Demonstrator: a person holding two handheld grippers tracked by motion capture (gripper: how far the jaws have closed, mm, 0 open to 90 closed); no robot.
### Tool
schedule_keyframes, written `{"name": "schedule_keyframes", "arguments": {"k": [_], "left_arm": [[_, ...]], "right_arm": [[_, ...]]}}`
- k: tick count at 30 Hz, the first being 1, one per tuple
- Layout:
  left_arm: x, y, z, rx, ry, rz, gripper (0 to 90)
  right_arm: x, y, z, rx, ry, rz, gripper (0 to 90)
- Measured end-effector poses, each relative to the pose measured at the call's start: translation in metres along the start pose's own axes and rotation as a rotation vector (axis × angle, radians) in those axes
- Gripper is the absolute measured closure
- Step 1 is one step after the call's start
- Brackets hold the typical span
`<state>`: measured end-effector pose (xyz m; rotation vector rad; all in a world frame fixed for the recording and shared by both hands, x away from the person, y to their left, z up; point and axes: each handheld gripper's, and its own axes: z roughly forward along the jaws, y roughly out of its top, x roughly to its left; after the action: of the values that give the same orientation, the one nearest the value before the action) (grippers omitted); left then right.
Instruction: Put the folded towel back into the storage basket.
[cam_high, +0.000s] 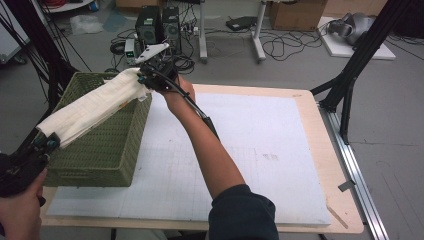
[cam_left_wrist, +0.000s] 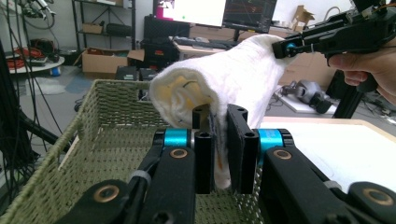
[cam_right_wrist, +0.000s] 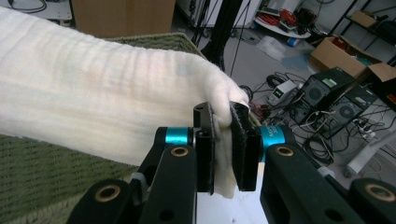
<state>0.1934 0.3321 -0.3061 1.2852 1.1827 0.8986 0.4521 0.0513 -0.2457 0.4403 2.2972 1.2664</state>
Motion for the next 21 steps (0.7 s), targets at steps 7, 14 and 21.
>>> {"name": "schedule_keyframes", "arguments": {"k": [7,14,21], "left_arm": [[0.008,0.001,-0.005,-0.013,0.017,-0.016,81.9],[0.014,-0.003,-0.006,-0.003,0.038,-0.02,81.9],[0.019,-0.008,-0.005,0.012,0.061,-0.031,81.9]], "right_arm": [[0.005,0.012,0.012,-0.004,0.01,-0.014,82.0],[0.009,0.021,0.026,0.001,0.013,-0.024,82.0],[0.013,0.021,0.042,0.023,0.024,-0.019,82.0]]}}
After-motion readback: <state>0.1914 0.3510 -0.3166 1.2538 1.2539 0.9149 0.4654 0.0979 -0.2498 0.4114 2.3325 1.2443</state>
